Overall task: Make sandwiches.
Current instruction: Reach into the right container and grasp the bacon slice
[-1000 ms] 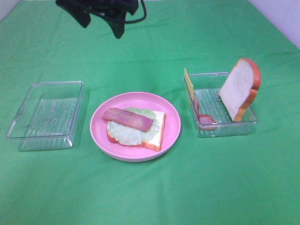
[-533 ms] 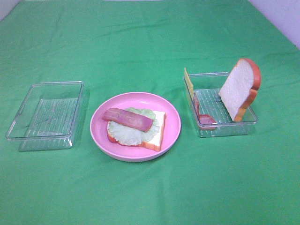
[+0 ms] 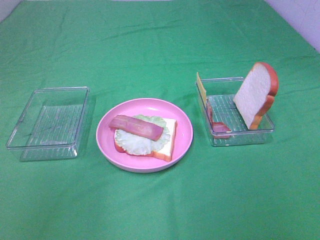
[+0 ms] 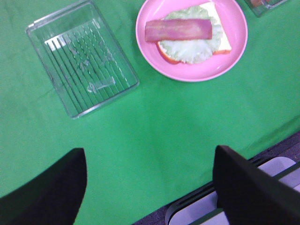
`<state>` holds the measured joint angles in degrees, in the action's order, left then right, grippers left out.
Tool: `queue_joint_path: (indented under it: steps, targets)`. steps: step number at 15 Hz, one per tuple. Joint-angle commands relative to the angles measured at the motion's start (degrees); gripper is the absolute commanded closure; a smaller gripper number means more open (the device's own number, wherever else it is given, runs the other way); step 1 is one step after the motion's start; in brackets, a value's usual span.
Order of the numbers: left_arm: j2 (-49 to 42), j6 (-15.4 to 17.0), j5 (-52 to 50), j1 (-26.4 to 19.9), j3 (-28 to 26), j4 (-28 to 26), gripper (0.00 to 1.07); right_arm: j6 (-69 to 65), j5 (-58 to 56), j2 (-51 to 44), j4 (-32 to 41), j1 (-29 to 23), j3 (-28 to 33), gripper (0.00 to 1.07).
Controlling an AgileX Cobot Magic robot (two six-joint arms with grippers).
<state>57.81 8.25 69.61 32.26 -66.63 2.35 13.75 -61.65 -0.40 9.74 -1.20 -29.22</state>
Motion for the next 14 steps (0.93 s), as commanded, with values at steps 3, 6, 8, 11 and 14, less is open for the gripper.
queue_joint_path:
  steps: [3, 6, 8, 11, 14]
  targets:
    - [-13.8, 0.7, 1.4, 0.3, 13.0, -0.5, 0.35, 0.3, 0.2, -0.7, 0.0, 0.1, 0.1, 0.36]
    - [-28.6, 0.2, -4.5, 0.3, 25.3, -0.3, 0.35, 0.3, 0.2, -0.7, 0.0, 0.1, 0.1, 0.36]
    - [-33.6, -0.6, -6.1, 0.3, 28.5, -0.3, 0.35, 0.3, 0.2, -0.7, 0.0, 0.1, 0.1, 0.36]
    - [-45.8, -4.8, -8.0, 0.3, 33.7, -0.1, 0.35, 0.3, 0.2, -0.7, 0.0, 0.1, 0.1, 0.36]
    - [-52.7, -7.1, -8.6, 0.3, 36.3, -0.1, 0.35, 0.3, 0.2, -0.7, 0.0, 0.1, 0.1, 0.36]
